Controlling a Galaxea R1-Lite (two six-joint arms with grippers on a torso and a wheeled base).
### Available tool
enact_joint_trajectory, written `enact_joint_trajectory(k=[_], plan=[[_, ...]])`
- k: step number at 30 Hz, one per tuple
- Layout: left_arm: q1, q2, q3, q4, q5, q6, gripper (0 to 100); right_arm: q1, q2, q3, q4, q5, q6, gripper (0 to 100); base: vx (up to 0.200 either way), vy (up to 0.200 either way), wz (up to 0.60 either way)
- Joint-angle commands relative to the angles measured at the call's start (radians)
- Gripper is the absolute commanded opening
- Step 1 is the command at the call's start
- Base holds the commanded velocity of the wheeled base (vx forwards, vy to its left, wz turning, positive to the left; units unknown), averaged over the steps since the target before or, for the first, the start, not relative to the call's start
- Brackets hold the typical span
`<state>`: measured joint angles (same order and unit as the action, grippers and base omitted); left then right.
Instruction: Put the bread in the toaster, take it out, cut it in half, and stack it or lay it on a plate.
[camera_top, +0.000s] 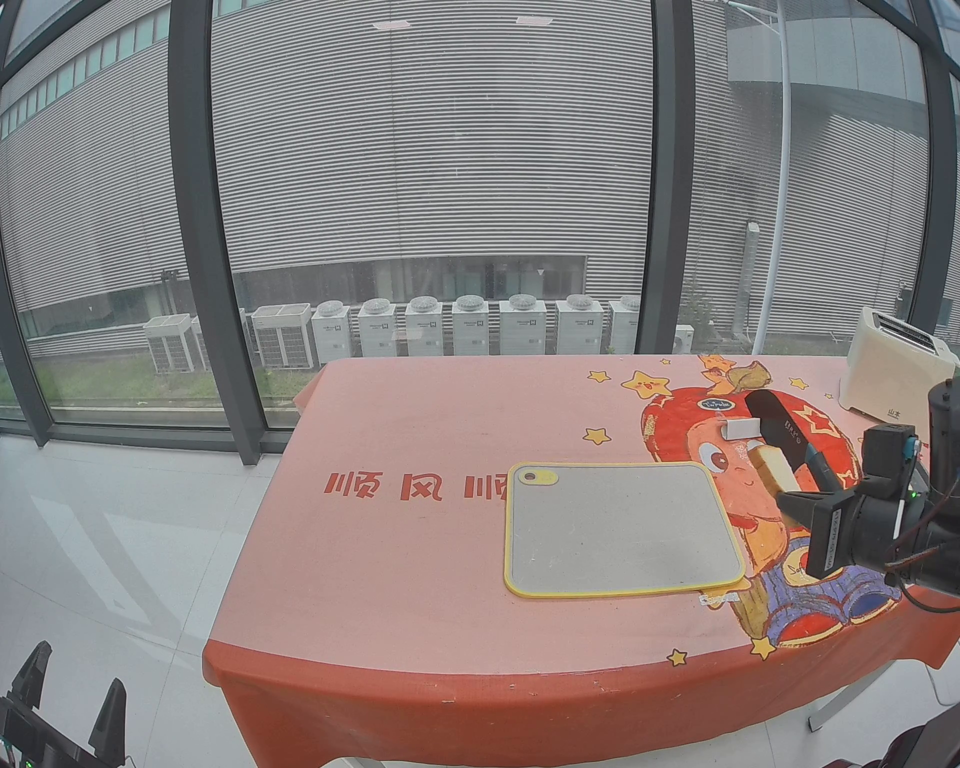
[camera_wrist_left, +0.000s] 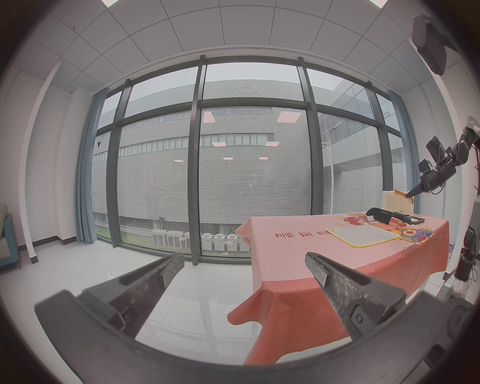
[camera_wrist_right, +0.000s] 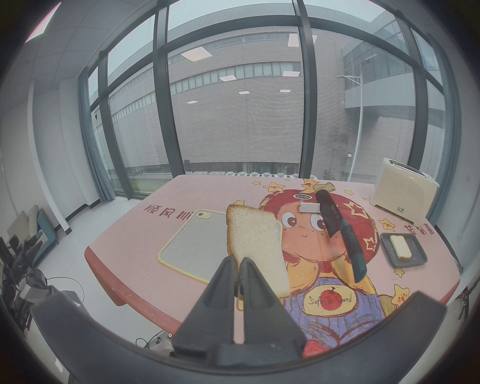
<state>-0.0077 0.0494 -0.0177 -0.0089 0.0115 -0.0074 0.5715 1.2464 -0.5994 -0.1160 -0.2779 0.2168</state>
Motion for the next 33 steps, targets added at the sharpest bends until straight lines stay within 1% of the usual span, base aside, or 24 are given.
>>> enact_joint_trajectory(k=[1,4,8,10,12,14,15,17,19,25,27,29,33], plan=[[0.0,0.001,0.018,0.0,0.001,0.0,100,-0.048,-0.099,0.043,-0.001,0.0,-0.004,0,0.0,0.0,0.0],[0.0,0.001,0.018,0.0,0.001,0.0,100,-0.071,-0.151,0.064,-0.001,0.003,-0.005,0,0.0,0.0,0.0],[0.0,0.001,0.018,0.0,0.001,0.0,100,-0.125,-0.176,0.082,-0.001,0.003,-0.008,0,0.0,0.0,0.0],[0.0,0.001,0.018,0.0,0.001,0.0,100,-0.142,-0.194,0.102,-0.001,0.0,-0.04,0,0.0,0.0,0.0],[0.0,0.001,0.018,0.0,0.001,0.0,100,-0.156,-0.219,0.115,-0.001,-0.003,-0.085,0,0.0,0.0,0.0],[0.0,0.001,0.018,0.0,0.001,0.0,100,-0.17,-0.242,0.119,0.001,-0.011,-0.105,0,0.0,0.0,0.0],[0.0,0.001,0.018,0.0,0.001,0.0,100,-0.188,-0.272,0.122,0.004,-0.024,-0.123,0,0.0,0.0,0.0],[0.0,0.001,0.018,0.0,0.001,0.0,100,-0.199,-0.305,0.127,0.013,-0.03,-0.142,0,0.0,0.0,0.0],[0.0,0.001,0.018,0.0,0.001,0.0,100,-0.213,-0.334,0.141,0.012,-0.03,-0.159,0,0.0,0.0,0.0],[0.0,0.001,0.018,0.0,0.001,0.0,100,-0.315,-0.436,0.144,0.01,-0.018,-0.243,0,0.0,0.0,0.0],[0.0,0.001,0.018,0.0,0.001,0.0,100,-0.338,-0.447,0.15,0.015,-0.018,-0.261,0,0.0,0.0,0.0],[0.0,0.001,0.018,-0.002,0.002,0.0,100,-0.349,-0.446,0.158,0.016,-0.018,-0.264,0,0.0,0.0,0.0],[0.0,0.001,0.018,0.0,0.001,0.001,100,-0.351,-0.446,0.188,0.015,-0.029,-0.274,0,0.0,0.0,0.0]])
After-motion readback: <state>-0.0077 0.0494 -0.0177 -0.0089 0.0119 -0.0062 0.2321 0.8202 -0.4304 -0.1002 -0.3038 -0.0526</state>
